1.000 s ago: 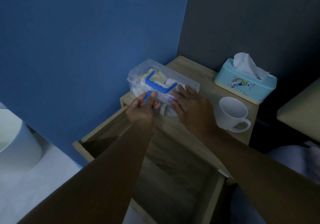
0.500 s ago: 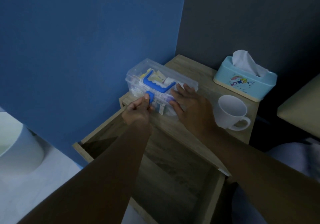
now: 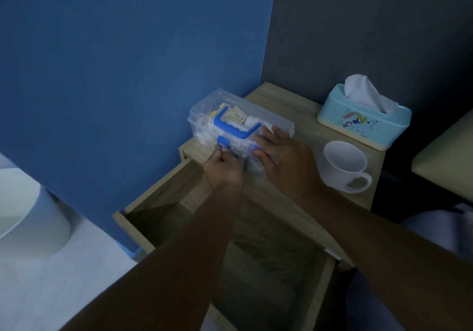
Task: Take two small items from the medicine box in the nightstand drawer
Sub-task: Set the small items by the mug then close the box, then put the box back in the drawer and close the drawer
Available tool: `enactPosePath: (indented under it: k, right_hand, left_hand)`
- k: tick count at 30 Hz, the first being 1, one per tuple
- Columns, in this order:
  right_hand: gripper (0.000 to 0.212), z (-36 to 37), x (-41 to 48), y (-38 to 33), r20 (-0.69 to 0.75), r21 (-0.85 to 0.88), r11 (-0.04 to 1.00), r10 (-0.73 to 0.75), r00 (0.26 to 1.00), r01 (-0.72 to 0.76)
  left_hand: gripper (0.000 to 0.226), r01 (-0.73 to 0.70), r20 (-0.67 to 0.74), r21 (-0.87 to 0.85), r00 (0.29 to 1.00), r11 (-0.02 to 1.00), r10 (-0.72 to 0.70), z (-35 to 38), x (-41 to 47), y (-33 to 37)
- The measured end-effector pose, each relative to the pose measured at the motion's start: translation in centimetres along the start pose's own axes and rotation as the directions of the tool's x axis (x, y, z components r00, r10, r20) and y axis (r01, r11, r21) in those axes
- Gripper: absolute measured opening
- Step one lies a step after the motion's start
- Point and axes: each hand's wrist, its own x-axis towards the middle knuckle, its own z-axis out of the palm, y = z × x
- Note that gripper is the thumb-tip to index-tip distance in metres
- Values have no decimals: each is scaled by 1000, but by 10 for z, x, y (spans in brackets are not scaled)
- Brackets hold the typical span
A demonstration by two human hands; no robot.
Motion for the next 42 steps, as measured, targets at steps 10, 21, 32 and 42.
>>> enactPosePath:
  k: [10, 21, 32, 42]
  right_hand:
    - [44, 0, -7, -9, -70, 473, 846, 316, 946, -248]
    - [48, 18, 13, -18, 145, 634, 468, 710, 689, -615]
    - [33, -17, -2, -45, 198, 772, 307, 716, 669, -557]
    - [23, -60, -70, -98, 223, 802, 241, 727, 649, -546]
  left_hand:
    - [41, -463, 49, 312, 880, 830, 472, -33, 52, 39]
    - [58, -449, 328, 640, 894, 624, 306, -13, 113, 77]
    - [50, -520, 391, 560, 852, 644, 348, -55, 100, 89]
    - [33, -512, 362, 552, 858, 658, 364, -118, 31, 93]
